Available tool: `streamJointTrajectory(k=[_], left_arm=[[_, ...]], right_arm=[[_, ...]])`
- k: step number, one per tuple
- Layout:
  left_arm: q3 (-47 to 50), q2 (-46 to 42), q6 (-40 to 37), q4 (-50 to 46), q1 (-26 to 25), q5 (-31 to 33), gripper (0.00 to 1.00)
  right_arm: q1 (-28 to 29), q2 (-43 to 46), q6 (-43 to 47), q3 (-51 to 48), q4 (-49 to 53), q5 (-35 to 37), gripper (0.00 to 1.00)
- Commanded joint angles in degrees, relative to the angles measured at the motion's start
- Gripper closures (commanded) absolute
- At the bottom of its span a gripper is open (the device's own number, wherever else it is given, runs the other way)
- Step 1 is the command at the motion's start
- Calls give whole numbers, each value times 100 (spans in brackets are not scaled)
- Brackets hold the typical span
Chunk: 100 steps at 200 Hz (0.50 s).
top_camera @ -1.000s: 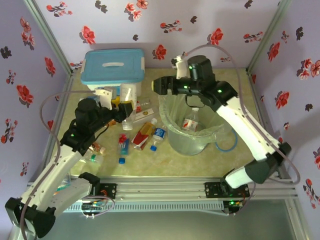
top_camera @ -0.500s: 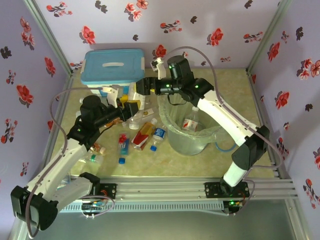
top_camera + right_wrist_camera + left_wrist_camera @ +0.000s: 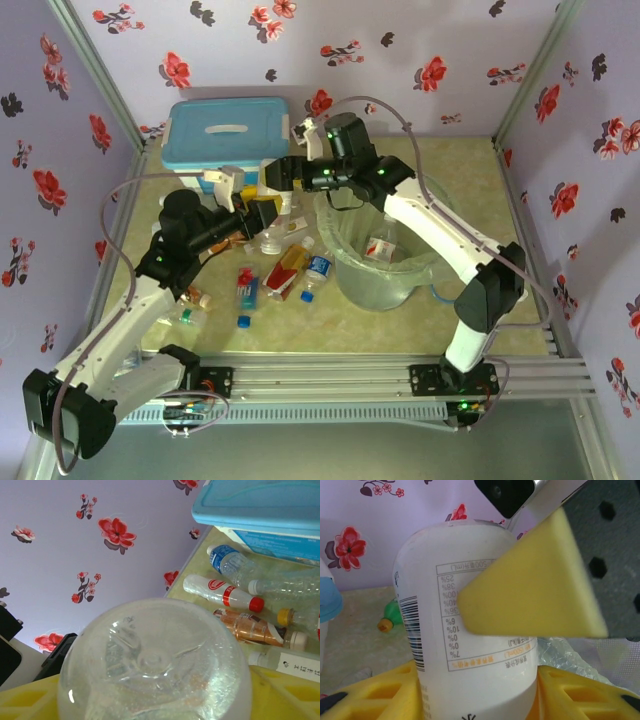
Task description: Put the plastic bottles in the bin
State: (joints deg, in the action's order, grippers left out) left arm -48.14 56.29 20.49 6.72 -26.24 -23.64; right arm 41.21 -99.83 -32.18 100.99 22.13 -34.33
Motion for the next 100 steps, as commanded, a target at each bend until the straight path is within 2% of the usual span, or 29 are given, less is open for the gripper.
streamJointTrajectory(k=[1,16,26,30,44,54,100], left_arm=[[-108,10,29,336,-16,-138,52],[-99,41,48,368,-13,-141,51],[-75,49,84,415,-13,-132,46],[-61,49,93,430,-17,-126,41],[-23,18,81,409,-15,-59,12],[-17,-23,-26,254,-4,20,1],[215,-400,-176,-367,46,399,0]], right_arm=[[17,-2,17,177,-27,6,29],[19,55,55,185,-50,53,32],[10,69,72,230,-36,89,35],[10,78,80,244,-35,113,35],[-28,100,147,386,2,197,37],[-79,119,231,532,48,332,37],[-562,478,813,1250,477,1289,38]])
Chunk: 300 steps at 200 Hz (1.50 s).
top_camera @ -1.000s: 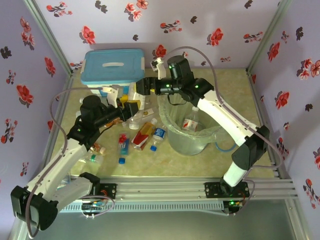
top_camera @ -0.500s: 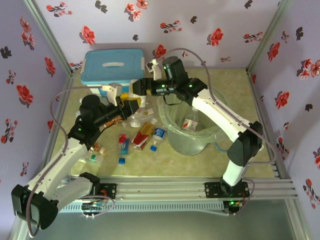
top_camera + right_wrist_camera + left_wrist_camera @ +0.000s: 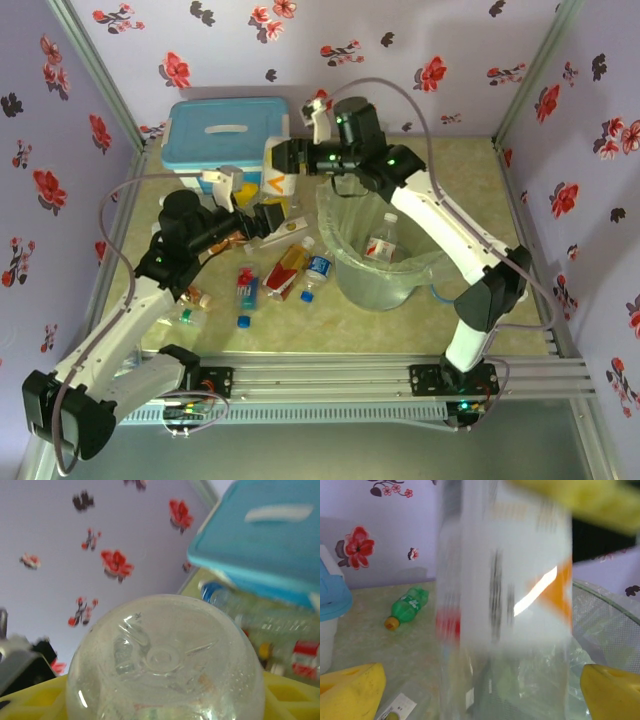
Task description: Put the plastic bottles in the bin
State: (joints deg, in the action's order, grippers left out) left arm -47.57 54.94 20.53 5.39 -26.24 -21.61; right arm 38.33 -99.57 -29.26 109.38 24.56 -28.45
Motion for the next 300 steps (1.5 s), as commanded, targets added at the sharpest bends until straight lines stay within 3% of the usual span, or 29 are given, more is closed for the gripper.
streamJointTrajectory(k=[1,50,78,101,143,200,260,300], left_arm=[[168,-273,-181,-241,52,203,0],[332,107,-196,-786,95,870,1],[8,775,-351,-1548,88,1913,5],[-264,1340,-519,-1992,24,2315,5],[-371,1760,-696,-1932,-83,2390,8],[-629,2230,-922,-1977,-256,2417,11],[-1188,2972,-1603,-2232,-416,2473,12],[-1855,3614,-2278,-2920,-431,2477,12]], right_arm=[[-282,467,545,423,252,723,38],[-1320,1396,830,642,907,825,40],[-1746,1818,1326,591,2018,1663,40],[-1773,2118,1613,132,2669,2480,40],[-1747,2547,1638,-1162,3046,3198,41],[-1755,3201,1092,-2986,2279,2865,40],[-1765,3615,775,-3919,1992,3003,39],[-1782,3801,598,-4164,1893,2915,34]])
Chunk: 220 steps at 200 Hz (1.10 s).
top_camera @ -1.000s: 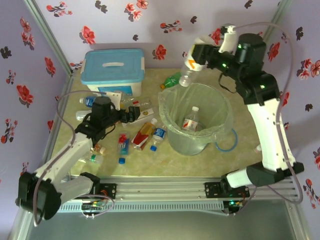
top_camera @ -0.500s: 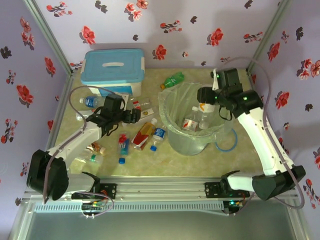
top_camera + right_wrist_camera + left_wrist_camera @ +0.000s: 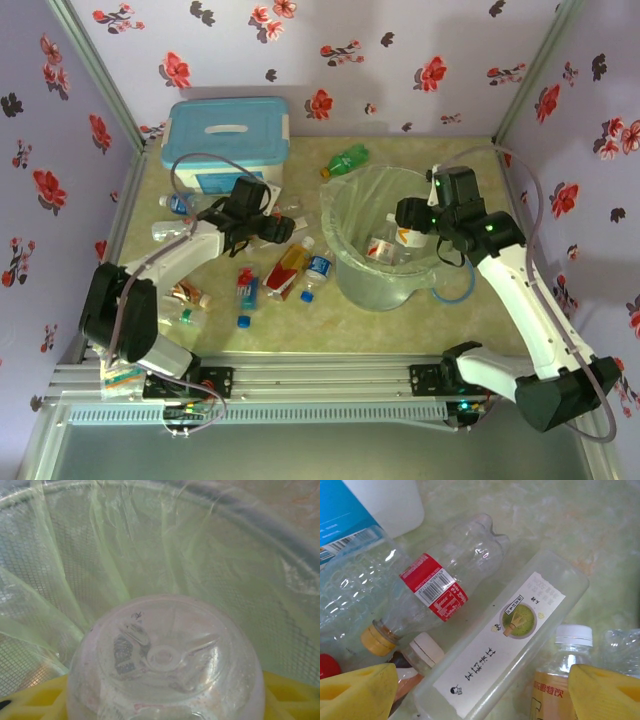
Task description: Put the plastic bottles in the bin
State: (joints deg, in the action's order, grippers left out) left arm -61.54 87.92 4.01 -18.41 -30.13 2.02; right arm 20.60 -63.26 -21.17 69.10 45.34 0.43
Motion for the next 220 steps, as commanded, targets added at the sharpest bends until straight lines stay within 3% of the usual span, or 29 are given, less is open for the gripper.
streamJointTrajectory(k=[1,76,141,220], left_arm=[[-470,328,-632,-549,-35,114,12],[-824,1068,-954,-756,-28,109,12],[-967,1452,-1286,-970,-19,127,12],[-1132,1962,-1259,-981,25,89,30]], right_arm=[[-6,177,-212,-139,-185,28,33],[-21,305,-60,346,-72,-6,17],[-21,295,56,955,-235,-294,16],[-25,383,139,878,-140,-148,16]])
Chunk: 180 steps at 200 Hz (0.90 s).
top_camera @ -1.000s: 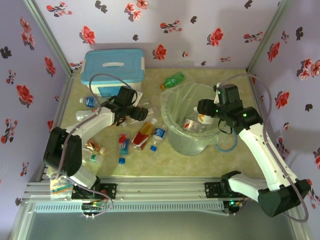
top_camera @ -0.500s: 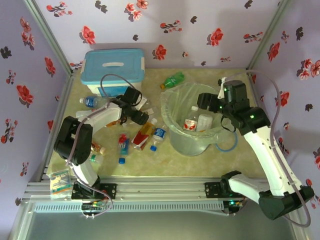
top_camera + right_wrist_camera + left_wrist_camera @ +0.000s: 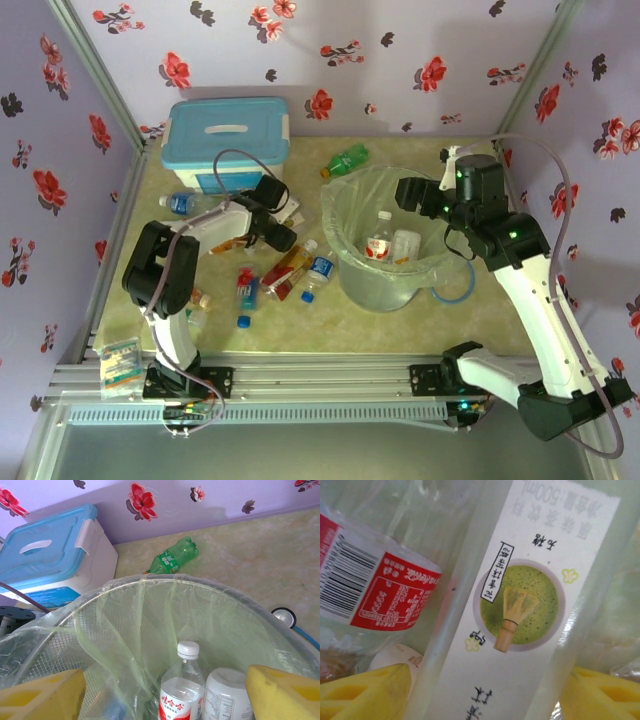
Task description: Put the plastic bottles in the bin
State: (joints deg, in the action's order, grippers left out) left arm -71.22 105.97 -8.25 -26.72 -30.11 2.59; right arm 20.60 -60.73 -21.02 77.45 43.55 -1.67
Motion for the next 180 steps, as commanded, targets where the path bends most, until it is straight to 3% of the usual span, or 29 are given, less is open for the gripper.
streamJointTrajectory(k=[1,62,108,153,180], left_arm=[[-164,154,-35,-146,23,31,30],[-305,-168,12,-127,12,7,44],[-135,-887,224,184,4,-140,47],[26,-2088,626,355,4,-62,46],[268,-2955,1185,573,2,-86,51]], right_arm=[[-23,135,124,47,40,62,16],[-21,193,177,106,29,197,16],[-21,318,189,148,-64,206,16],[43,51,-423,316,-1088,-834,17],[705,-430,-584,784,-1687,-1072,17]])
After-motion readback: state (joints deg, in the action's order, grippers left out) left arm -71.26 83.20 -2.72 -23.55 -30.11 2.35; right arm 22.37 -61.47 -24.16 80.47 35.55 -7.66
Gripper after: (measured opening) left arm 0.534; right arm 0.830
